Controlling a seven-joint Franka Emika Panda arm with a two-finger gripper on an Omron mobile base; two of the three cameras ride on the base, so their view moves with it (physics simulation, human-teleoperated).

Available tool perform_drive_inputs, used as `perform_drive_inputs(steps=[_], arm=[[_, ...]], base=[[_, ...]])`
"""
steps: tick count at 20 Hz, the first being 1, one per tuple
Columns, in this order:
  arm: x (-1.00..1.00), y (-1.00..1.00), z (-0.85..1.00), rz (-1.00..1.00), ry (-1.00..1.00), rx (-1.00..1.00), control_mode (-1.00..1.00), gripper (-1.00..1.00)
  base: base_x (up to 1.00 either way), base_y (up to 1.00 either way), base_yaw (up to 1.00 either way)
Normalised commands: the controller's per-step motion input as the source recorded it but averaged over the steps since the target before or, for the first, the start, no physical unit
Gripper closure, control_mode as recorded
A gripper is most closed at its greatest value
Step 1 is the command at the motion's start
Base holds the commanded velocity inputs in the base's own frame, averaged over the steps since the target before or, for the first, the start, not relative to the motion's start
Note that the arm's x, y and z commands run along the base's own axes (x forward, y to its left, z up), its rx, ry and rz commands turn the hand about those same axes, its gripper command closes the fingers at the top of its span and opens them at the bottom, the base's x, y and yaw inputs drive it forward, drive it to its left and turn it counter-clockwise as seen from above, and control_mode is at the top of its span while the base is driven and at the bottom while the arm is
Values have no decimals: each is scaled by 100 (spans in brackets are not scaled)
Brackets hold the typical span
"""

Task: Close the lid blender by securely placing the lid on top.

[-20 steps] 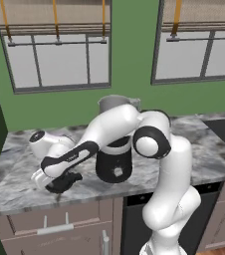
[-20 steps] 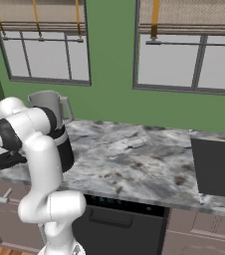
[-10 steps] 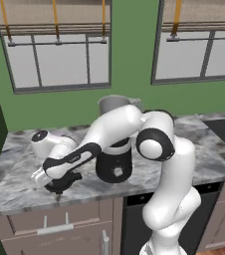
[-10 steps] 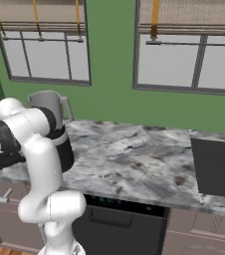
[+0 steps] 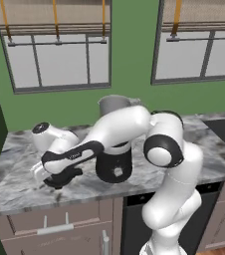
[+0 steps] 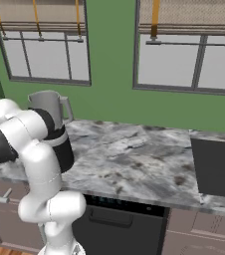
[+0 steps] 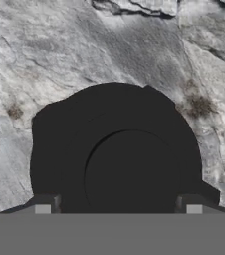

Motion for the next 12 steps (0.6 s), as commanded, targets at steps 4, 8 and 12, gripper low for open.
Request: perform_drive_inputs(steps=[4,8,12], arm=[[-40,-9,72,-1,-8,2,-100,100],[-47,-21,82,-1,-14,3,-100,100],[-32,-29,92,-2,-14,4,-100,100]], base=[[0,0,0],[0,0,0],[0,0,0]])
